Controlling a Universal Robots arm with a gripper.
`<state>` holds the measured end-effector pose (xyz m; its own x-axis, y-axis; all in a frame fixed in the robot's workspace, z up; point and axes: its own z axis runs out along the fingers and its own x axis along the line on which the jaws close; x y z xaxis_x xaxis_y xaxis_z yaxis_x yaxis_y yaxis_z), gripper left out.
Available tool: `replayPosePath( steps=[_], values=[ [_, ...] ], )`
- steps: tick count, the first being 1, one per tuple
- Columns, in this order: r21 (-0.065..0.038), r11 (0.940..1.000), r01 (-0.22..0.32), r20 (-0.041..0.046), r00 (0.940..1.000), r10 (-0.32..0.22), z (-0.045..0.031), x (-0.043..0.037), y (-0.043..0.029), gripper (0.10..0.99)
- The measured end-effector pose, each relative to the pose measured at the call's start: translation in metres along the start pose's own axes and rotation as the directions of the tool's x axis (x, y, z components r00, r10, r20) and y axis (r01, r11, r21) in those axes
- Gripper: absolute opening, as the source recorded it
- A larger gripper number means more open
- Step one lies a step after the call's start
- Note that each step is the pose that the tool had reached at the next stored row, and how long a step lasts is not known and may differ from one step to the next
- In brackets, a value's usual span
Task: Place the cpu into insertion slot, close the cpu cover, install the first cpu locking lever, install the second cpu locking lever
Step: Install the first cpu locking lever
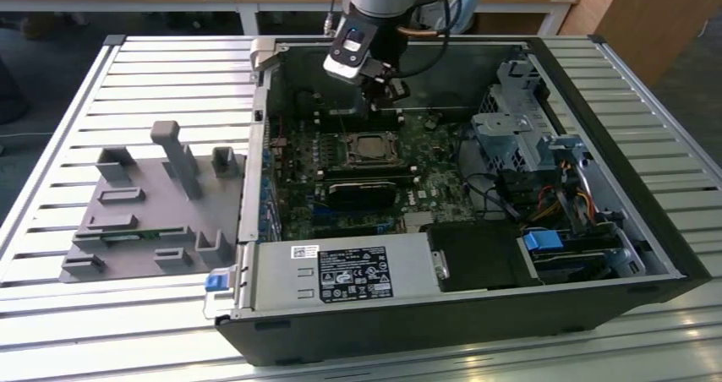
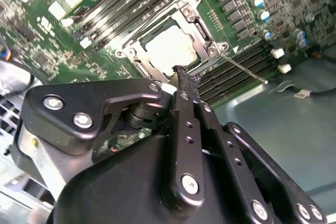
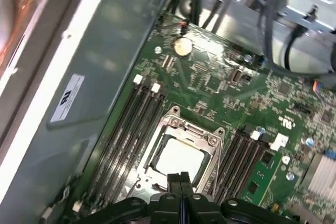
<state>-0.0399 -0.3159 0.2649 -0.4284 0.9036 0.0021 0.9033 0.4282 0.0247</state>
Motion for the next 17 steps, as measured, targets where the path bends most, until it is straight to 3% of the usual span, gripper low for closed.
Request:
replayPosePath(
  steps=[4, 9, 13, 17],
  values=[
    [0.000, 0.9973, 0.073, -0.0019, 0.9973, -0.073, 0.0001, 0.0000, 0.0000, 0.114],
    [0.000, 0.9869, 0.161, -0.0041, 0.9869, -0.161, 0.0000, 0.0000, 0.0000, 0.114],
    [0.000, 0.9732, 0.230, -0.0058, 0.9732, -0.230, 0.0001, 0.0000, 0.0000, 0.114],
    [-0.001, 0.9551, 0.296, -0.0075, 0.9550, -0.296, 0.0001, 0.0000, 0.0000, 0.114]
  ],
)
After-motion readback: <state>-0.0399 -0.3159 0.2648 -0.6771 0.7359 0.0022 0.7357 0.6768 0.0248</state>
